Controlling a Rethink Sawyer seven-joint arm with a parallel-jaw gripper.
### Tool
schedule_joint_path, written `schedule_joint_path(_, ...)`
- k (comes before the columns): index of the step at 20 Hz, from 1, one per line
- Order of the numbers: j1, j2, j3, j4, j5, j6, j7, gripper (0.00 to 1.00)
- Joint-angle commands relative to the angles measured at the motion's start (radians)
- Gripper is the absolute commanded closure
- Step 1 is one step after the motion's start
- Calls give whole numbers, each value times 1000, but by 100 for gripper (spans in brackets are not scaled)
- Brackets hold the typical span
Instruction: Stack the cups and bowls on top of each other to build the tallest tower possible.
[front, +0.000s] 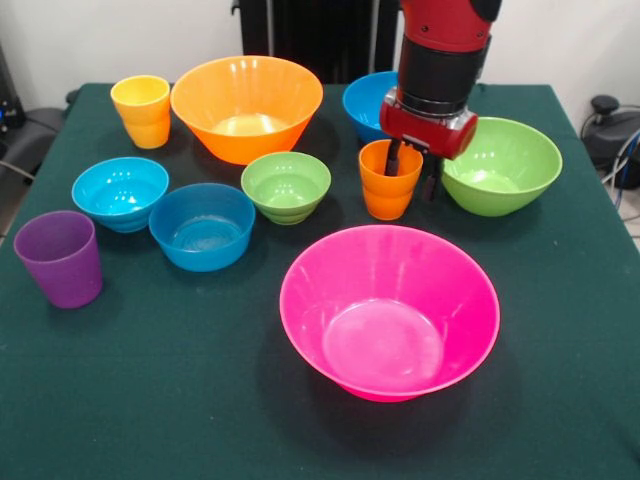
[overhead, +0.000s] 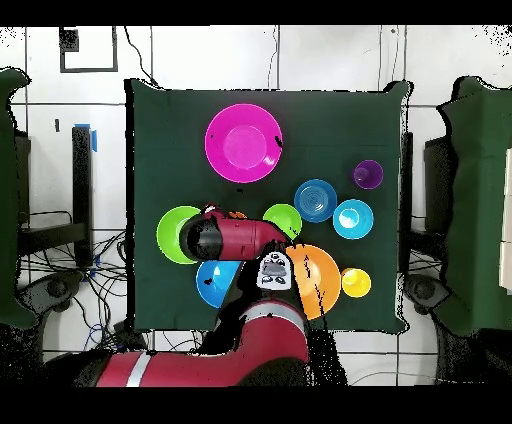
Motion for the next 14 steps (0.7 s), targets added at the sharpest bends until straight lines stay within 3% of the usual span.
schedule_joint_path(1, -12, -2, 112, -39, 8, -18, 65, 0)
schedule_joint_path(10, -22, -1, 123, -38, 5, -22, 61, 0)
schedule_joint_path(11, -28, -1, 129, -35, 5, -24, 60, 100)
schedule_joint_path(14, -15, -5, 112, -43, 5, -2, 59, 100)
